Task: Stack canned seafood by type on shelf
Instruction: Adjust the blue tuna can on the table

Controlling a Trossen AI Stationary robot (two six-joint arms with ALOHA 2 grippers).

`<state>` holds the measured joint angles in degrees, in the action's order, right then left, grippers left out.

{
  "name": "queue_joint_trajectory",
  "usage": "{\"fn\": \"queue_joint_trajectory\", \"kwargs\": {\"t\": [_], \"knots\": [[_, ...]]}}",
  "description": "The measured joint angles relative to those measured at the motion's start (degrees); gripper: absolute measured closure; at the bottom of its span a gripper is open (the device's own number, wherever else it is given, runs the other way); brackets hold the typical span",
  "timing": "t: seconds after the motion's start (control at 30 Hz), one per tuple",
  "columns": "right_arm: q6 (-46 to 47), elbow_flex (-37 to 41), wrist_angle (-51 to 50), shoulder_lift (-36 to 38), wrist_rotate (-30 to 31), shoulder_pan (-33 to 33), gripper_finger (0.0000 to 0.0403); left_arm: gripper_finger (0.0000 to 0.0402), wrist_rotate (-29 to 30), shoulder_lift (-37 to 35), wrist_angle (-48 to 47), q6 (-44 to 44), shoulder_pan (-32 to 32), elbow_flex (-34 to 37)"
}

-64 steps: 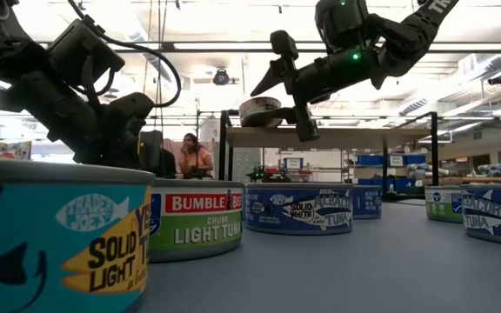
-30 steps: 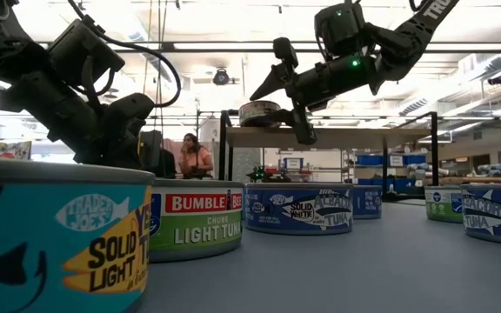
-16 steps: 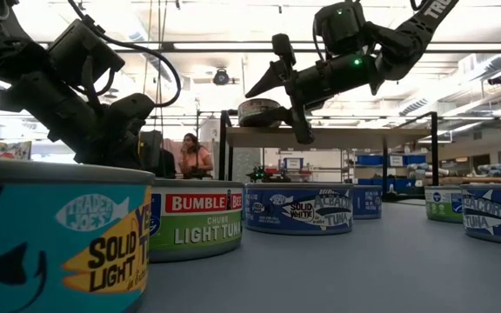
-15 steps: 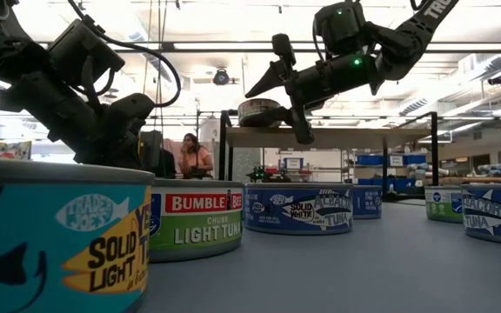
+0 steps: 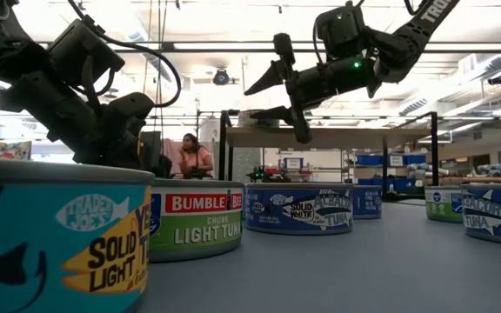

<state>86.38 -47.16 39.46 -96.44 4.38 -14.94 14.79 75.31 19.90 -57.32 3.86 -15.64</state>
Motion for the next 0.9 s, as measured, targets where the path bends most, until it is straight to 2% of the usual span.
{"fn": "queue_joint_trajectory", "kwargs": {"t": [0.17,0.27,0.33,0.47,0.57,0.73,0.8,0.9], "knots": [[-1.6,0.0,3.0,0.0,-3.4,-0.2,0.0192,0.0376,0.0,0.0,0.0,0.0,0.0,0.0],[-3.4,0.0,3.3,0.0,-8.5,0.0,0.0192,0.0366,-0.2,0.0,0.0,0.0,0.0,0.0],[-5.0,0.0,3.5,0.0,-14.5,0.5,0.0192,0.0362,-1.3,0.0,0.0,0.0,0.0,0.0],[-7.2,0.0,4.1,0.0,-30.2,2.6,0.0192,0.036,-4.9,0.0,0.9,0.0,0.0,0.0],[-7.6,0.0,4.2,0.3,-37.1,5.0,0.0192,0.036,-7.4,0.0,3.1,0.1,0.0,0.0],[-12.4,0.7,-3.4,3.1,-41.8,8.7,0.0192,0.036,-10.2,0.0,9.4,0.2,0.0,0.0],[-16.1,2.1,-10.1,5.6,-41.4,9.9,0.0192,0.036,-10.5,0.0,11.9,0.2,0.0,0.0],[-19.4,5.3,-18.5,12.1,-37.7,11.4,0.0192,0.036,-10.5,0.0,15.3,0.1,0.0,0.0]]}}
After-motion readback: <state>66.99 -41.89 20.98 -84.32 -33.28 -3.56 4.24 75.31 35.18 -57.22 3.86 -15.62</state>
